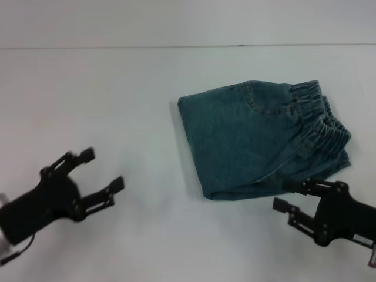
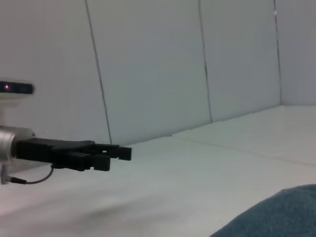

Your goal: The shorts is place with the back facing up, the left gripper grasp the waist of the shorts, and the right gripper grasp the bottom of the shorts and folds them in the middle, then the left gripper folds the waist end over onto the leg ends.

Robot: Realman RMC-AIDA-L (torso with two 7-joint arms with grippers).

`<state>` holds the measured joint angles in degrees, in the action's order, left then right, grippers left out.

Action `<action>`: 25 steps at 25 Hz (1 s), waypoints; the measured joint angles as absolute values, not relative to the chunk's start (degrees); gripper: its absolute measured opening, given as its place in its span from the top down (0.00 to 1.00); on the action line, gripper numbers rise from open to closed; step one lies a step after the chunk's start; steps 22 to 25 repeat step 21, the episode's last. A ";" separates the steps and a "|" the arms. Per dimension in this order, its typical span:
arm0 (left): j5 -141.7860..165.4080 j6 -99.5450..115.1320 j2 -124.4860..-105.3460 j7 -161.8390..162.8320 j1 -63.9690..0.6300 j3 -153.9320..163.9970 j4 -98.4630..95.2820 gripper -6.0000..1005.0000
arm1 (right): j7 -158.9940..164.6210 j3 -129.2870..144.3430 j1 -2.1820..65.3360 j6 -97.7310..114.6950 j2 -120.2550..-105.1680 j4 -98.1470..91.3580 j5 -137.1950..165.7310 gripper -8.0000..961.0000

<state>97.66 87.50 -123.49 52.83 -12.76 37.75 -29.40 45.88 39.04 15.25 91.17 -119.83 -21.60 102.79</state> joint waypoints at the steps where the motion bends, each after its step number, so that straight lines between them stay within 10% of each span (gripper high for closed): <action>1: 98.25 87.60 -123.57 52.41 -12.24 36.91 -29.22 0.07 | 43.76 38.93 15.29 91.03 -119.86 -20.76 102.78 0.66; 21: 108.04 94.92 -123.11 45.54 -7.65 24.98 -27.07 0.07 | 36.51 39.48 15.94 90.49 -119.62 -18.85 103.22 0.02; 25: 108.04 94.92 -123.11 45.54 -7.65 24.98 -27.07 0.07 | 36.51 39.48 15.94 90.49 -119.62 -18.85 103.22 0.02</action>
